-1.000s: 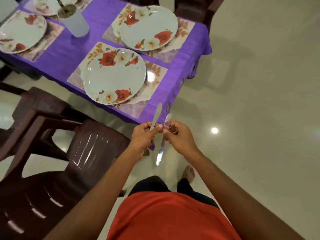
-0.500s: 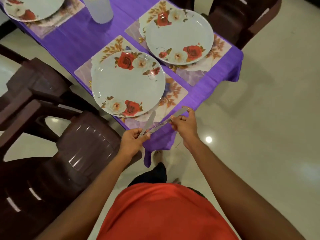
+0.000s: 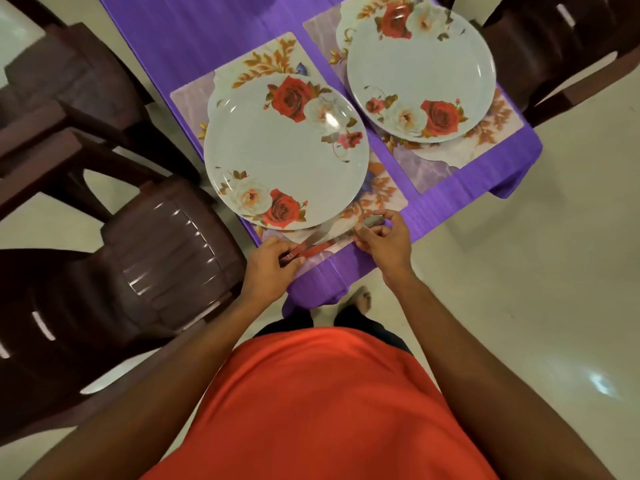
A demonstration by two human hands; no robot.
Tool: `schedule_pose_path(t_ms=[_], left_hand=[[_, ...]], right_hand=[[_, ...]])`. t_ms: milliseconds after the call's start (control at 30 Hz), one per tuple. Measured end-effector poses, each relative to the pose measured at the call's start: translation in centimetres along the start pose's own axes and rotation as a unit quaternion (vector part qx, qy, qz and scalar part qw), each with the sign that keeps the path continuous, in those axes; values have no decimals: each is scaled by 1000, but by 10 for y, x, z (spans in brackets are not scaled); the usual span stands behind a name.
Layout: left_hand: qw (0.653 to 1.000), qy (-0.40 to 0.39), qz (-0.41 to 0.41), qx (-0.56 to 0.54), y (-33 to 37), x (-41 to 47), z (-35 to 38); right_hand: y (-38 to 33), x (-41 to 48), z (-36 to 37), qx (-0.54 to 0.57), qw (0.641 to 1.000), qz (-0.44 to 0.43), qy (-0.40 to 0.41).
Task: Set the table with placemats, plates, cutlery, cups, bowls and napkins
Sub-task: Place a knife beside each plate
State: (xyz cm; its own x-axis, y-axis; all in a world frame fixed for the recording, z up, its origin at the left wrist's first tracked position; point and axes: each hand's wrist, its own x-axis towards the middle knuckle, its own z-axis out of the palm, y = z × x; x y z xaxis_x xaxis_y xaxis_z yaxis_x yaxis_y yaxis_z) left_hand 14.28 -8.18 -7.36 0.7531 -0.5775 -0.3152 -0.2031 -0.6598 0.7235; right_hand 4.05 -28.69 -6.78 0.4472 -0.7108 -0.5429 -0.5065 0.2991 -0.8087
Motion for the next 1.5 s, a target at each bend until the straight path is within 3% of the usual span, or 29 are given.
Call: schedule_pose_path(t_ms=[333, 1500], left_hand=[[1000, 9, -1, 4, -1, 0, 3], [998, -56, -1, -10, -8, -2, -12]], right_hand=[[-4, 8, -2, -173, 982, -72, 21], [0, 7, -12, -130, 990, -52, 34]])
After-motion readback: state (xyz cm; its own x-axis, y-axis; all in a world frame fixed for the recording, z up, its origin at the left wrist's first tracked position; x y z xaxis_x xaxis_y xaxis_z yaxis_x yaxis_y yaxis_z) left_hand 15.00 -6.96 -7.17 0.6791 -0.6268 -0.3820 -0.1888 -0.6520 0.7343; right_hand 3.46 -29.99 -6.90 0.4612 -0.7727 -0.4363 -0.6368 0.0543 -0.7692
